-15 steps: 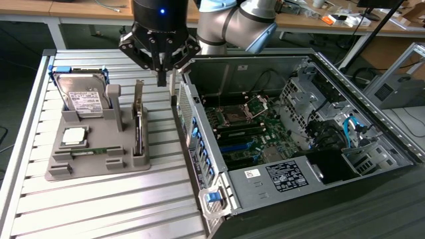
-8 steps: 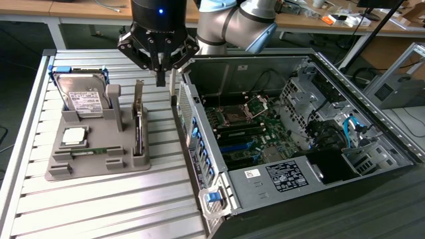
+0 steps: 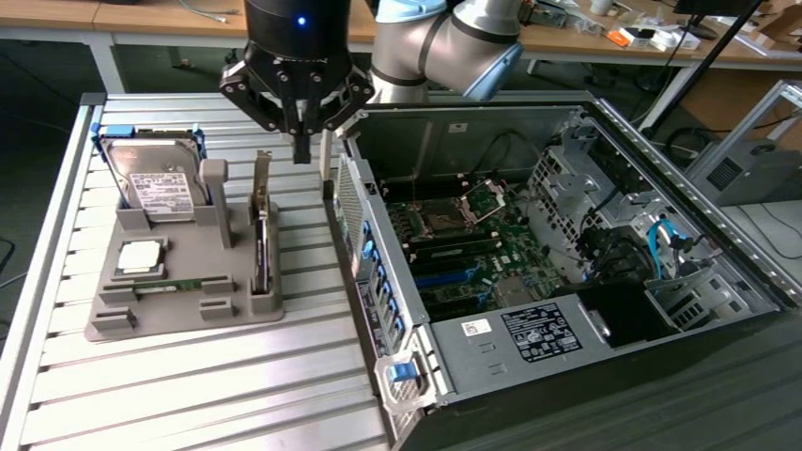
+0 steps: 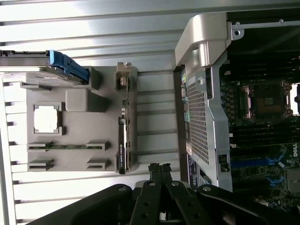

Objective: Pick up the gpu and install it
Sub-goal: 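Reach for the gpu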

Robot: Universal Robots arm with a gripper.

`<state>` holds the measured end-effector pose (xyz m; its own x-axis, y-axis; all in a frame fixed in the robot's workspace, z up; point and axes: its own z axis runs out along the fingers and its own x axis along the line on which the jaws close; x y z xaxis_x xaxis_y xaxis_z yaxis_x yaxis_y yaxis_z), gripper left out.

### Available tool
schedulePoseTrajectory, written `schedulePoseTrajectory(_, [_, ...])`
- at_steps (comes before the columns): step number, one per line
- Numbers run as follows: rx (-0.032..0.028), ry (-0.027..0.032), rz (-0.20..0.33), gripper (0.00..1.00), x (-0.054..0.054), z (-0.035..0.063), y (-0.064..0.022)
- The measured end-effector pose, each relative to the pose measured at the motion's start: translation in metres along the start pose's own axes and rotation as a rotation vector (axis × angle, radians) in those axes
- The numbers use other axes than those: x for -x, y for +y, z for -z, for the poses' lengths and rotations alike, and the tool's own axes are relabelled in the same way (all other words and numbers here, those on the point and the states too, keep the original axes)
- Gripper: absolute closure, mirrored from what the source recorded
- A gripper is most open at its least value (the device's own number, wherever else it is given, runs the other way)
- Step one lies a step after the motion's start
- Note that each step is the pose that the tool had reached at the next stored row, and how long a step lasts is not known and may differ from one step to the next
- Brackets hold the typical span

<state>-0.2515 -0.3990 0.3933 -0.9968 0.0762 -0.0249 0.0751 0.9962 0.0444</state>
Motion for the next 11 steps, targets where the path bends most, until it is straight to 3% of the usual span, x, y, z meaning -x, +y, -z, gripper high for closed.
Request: schedulePoseTrajectory(11, [0.0000,0.0000,0.000,0.89,-0.0025,0.0001,-0.0002])
